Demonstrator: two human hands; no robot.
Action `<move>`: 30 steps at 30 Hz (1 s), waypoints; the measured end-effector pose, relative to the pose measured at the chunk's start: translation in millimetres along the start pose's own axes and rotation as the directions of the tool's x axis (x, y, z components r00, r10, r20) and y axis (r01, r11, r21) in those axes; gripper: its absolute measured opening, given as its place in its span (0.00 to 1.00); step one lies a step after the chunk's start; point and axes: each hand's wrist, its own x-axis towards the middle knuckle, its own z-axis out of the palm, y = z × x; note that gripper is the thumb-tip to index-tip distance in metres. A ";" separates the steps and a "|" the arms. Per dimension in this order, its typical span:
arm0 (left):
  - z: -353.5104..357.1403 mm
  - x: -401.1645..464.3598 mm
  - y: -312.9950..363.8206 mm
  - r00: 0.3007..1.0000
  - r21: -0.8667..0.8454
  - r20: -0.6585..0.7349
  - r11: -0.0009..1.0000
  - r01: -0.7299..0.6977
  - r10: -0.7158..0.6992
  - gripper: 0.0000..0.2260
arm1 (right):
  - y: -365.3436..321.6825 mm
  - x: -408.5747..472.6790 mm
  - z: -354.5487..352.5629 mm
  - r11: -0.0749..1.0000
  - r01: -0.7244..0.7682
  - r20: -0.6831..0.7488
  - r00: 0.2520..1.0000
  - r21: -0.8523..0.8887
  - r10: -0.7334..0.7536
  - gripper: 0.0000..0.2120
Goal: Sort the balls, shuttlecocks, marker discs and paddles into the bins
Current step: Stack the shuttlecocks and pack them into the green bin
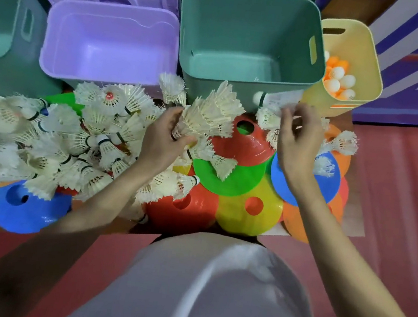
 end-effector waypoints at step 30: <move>48.3 275.1 47.4 0.885 0.452 0.295 0.869 0.202 -0.359 0.32 | 70.0 240.8 128.6 0.906 -0.131 0.522 0.780 -0.402 0.344 0.15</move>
